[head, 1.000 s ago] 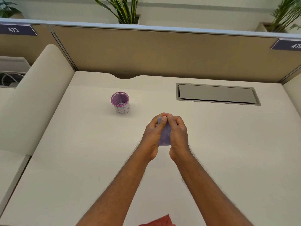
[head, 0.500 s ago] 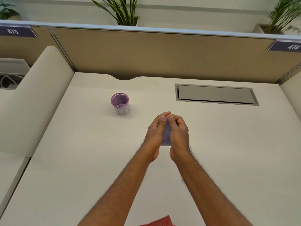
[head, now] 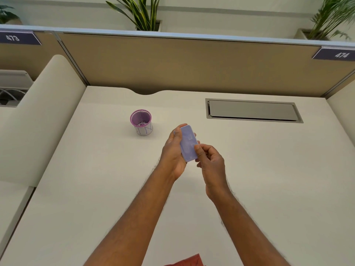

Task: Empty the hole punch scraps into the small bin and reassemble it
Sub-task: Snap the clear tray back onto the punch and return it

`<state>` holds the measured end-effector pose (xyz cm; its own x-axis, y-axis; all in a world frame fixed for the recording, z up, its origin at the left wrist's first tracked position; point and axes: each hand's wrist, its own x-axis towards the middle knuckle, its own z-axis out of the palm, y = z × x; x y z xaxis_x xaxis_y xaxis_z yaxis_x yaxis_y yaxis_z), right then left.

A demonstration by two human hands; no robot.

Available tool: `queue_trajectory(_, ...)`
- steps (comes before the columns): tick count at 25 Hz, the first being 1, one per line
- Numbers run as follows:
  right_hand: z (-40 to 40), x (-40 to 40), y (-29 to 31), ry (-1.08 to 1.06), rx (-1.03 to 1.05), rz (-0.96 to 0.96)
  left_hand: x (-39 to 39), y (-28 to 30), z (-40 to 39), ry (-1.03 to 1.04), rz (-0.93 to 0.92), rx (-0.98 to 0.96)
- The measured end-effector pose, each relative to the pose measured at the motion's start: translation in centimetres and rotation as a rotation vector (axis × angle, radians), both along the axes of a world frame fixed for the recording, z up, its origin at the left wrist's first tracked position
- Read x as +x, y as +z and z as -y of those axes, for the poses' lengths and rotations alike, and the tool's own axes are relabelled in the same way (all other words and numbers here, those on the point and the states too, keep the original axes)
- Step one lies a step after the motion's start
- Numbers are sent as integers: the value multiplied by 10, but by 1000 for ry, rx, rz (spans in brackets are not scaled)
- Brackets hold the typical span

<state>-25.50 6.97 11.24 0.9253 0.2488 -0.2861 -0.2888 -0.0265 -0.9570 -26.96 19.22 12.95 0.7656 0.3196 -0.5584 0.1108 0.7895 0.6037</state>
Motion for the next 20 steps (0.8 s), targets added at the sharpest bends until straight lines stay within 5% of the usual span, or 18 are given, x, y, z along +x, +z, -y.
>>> queue_trajectory(12, 2, 2, 2, 98, 36, -75, 5, -10, -17, -93, 119, 235)
queue_trajectory(20, 1, -11, -13, 161, -313, 596, 15, -14, -14, 18, -78, 100)
